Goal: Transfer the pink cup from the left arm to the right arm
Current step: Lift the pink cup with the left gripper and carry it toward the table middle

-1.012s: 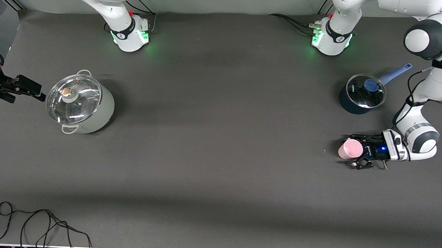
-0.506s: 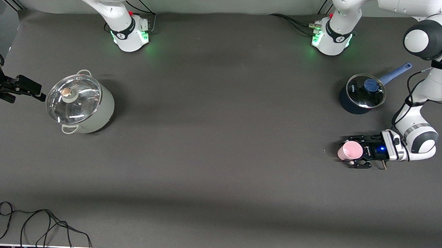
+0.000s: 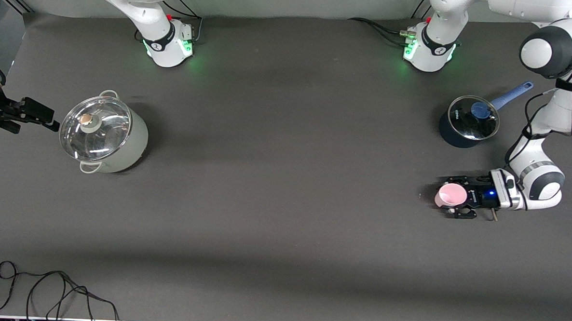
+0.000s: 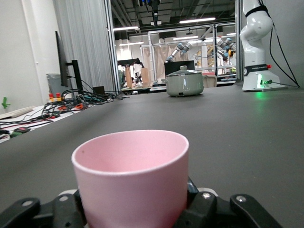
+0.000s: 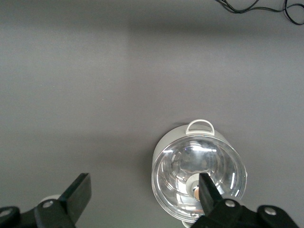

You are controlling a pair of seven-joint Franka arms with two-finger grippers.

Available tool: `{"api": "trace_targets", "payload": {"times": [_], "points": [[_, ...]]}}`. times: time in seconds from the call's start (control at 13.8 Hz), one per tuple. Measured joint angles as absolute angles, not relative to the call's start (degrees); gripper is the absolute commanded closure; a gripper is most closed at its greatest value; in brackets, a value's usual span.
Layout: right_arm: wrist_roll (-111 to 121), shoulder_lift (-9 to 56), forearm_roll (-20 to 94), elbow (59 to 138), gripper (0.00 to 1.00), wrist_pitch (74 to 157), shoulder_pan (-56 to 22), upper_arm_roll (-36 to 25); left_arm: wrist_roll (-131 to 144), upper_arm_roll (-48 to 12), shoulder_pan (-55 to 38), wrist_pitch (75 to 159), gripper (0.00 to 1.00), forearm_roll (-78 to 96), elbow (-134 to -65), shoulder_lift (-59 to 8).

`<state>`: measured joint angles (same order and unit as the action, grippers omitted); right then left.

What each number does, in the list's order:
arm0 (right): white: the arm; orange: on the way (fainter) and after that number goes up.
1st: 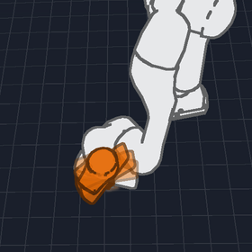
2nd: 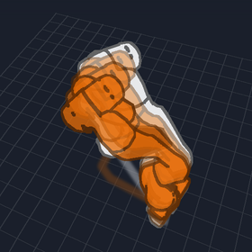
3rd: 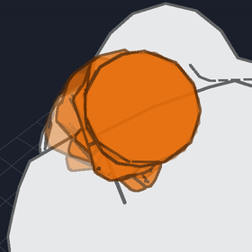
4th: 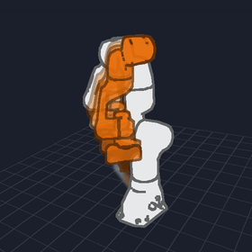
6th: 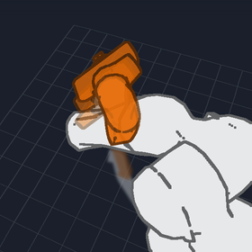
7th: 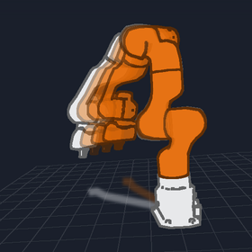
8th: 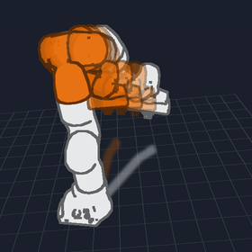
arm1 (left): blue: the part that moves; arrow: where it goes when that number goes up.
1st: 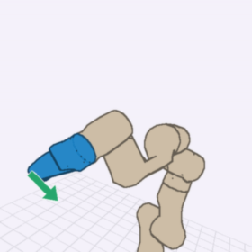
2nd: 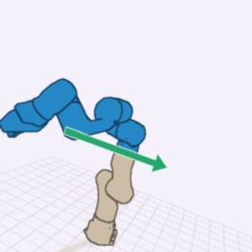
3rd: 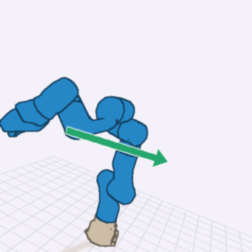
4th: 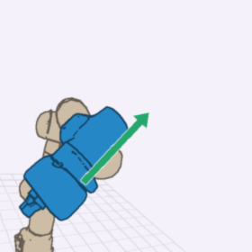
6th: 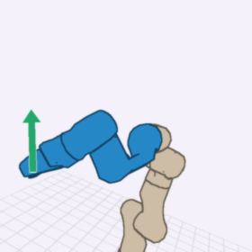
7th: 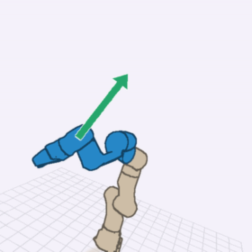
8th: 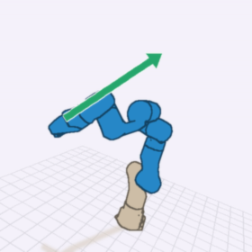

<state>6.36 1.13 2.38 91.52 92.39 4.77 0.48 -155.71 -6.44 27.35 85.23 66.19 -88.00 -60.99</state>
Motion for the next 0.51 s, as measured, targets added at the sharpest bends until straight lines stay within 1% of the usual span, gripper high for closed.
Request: {"api": "trace_targets", "payload": {"times": [0.14,0.29,0.43,0.51], "points": [[6.36,1.16,2.38,91.52,0.00,92.39,4.76,0.48,-155.46,-6.77,23.29,86.06,1.00,67.71,-87.00,-60.99],[6.36,1.21,2.38,91.53,0.00,92.39,4.75,0.48,-155.39,-7.50,18.07,88.74,1.00,72.43,-86.34,-60.99],[6.36,1.23,2.38,91.53,0.00,92.39,4.75,0.48,-155.36,-10.15,13.77,93.89,1.00,76.89,-85.68,-60.97],[6.36,1.23,2.38,91.53,0.00,92.39,4.75,0.48,-155.29,-12.59,12.73,97.50,1.00,78.88,-85.41,-60.95]]}}
